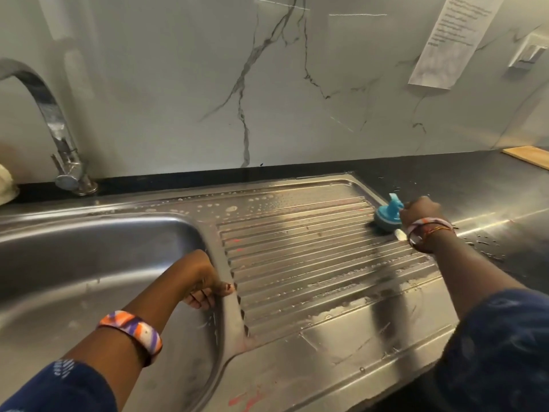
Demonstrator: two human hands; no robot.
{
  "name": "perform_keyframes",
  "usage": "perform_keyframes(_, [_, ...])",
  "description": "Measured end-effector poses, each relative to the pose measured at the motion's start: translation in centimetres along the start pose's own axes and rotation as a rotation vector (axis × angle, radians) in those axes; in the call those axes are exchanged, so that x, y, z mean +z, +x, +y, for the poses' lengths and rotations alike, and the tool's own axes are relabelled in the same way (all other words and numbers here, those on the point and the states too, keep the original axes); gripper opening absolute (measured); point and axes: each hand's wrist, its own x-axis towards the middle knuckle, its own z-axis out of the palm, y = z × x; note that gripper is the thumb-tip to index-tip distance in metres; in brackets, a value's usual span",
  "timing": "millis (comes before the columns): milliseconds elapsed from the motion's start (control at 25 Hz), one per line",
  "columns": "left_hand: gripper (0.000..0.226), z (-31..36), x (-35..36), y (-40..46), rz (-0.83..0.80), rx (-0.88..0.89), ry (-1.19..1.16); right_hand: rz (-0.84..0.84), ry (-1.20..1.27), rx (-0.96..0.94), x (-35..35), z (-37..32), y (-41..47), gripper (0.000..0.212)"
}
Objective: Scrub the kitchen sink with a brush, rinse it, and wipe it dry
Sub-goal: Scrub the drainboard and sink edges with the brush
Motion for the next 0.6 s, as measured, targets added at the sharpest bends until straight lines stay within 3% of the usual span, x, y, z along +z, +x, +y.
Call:
perform_keyframes(120, [0.036, -0.1, 0.1, 0.2, -0.013, -0.001, -0.015, -0.081, 0.007, -0.124, 1.3, -3.5, -4.3, 0.031])
perform_keyframes(360, [0.028, -0.1, 0.3, -0.2, 0.0, 0.009, -0.033, -0.328, 0.195, -0.665, 6.4, -12.4, -18.1, 0.035])
perform_keyframes(480, [0.028, -0.4, 0.3, -0.3, 0.016, 0.041, -0.069, -0.335, 0.166, -0.683, 5.9, -12.3, -16.6, 0.034])
perform_keyframes(600, [0.029, -0.5, 0.3, -0.2, 0.008, 0.04, -0.04, -0.239, 0.086, -0.533, 4.0, -7.7, -10.1, 0.031])
